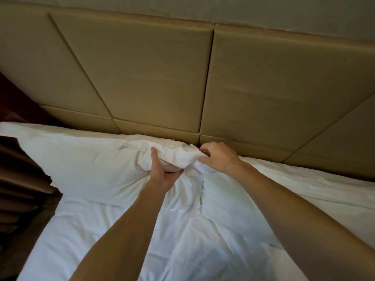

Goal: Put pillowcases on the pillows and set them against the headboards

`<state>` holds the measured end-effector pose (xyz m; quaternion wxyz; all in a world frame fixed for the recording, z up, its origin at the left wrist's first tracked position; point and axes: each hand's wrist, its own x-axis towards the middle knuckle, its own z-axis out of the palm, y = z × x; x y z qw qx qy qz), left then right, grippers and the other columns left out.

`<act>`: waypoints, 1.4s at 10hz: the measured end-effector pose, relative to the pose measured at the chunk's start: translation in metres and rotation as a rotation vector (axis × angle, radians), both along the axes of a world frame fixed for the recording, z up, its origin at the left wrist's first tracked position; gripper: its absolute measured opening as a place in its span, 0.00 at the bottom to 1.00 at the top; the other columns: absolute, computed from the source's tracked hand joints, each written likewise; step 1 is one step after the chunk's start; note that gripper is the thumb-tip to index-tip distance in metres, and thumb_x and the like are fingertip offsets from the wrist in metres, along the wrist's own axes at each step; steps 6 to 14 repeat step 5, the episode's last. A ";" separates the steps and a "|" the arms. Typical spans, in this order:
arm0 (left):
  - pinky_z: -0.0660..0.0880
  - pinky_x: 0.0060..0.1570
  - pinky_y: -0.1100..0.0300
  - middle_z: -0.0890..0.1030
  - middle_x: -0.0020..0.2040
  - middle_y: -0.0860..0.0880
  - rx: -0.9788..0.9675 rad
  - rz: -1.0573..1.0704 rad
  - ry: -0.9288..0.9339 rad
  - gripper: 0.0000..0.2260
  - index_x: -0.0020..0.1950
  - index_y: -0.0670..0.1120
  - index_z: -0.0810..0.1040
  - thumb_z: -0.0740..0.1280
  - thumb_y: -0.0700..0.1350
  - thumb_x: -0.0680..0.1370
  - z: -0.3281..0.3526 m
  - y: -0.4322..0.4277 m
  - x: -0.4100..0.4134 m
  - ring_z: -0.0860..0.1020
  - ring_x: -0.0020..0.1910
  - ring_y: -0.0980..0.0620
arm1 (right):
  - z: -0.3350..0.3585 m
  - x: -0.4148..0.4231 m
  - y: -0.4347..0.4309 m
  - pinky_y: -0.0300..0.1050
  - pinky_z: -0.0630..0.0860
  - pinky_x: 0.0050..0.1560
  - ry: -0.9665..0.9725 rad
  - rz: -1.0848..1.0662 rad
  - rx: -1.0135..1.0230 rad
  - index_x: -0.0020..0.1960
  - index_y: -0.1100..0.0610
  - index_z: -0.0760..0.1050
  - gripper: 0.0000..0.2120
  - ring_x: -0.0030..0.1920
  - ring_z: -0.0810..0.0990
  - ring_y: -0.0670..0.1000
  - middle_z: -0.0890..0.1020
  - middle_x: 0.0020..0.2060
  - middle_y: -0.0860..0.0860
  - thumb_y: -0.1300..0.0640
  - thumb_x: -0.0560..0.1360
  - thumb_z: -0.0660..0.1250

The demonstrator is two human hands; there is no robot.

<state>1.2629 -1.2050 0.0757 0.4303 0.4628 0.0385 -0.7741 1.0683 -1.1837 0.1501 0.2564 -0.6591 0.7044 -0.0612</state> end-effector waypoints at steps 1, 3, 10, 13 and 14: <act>0.74 0.64 0.41 0.74 0.65 0.39 0.053 -0.102 -0.193 0.40 0.68 0.47 0.67 0.69 0.72 0.67 0.014 0.002 0.004 0.76 0.63 0.38 | 0.009 -0.006 0.005 0.48 0.79 0.45 -0.082 0.049 0.025 0.57 0.45 0.78 0.14 0.47 0.79 0.48 0.82 0.47 0.43 0.46 0.72 0.69; 0.76 0.56 0.46 0.81 0.55 0.42 0.096 -0.366 -0.831 0.29 0.61 0.44 0.75 0.60 0.69 0.75 0.055 0.024 -0.011 0.80 0.53 0.43 | 0.029 -0.071 0.030 0.49 0.80 0.50 -0.143 0.039 0.052 0.56 0.44 0.79 0.14 0.48 0.81 0.48 0.83 0.50 0.45 0.44 0.71 0.68; 0.74 0.60 0.41 0.75 0.64 0.44 0.084 -0.372 -1.188 0.31 0.70 0.44 0.70 0.60 0.64 0.76 0.062 0.044 -0.060 0.75 0.60 0.38 | 0.018 -0.143 0.080 0.51 0.76 0.56 -0.123 0.125 0.047 0.61 0.49 0.77 0.16 0.54 0.78 0.52 0.81 0.55 0.49 0.47 0.74 0.69; 0.74 0.60 0.41 0.75 0.64 0.44 0.084 -0.372 -1.188 0.31 0.70 0.44 0.70 0.60 0.64 0.76 0.062 0.044 -0.060 0.75 0.60 0.38 | 0.018 -0.143 0.080 0.51 0.76 0.56 -0.123 0.125 0.047 0.61 0.49 0.77 0.16 0.54 0.78 0.52 0.81 0.55 0.49 0.47 0.74 0.69; 0.74 0.60 0.41 0.75 0.64 0.44 0.084 -0.372 -1.188 0.31 0.70 0.44 0.70 0.60 0.64 0.76 0.062 0.044 -0.060 0.75 0.60 0.38 | 0.018 -0.143 0.080 0.51 0.76 0.56 -0.123 0.125 0.047 0.61 0.49 0.77 0.16 0.54 0.78 0.52 0.81 0.55 0.49 0.47 0.74 0.69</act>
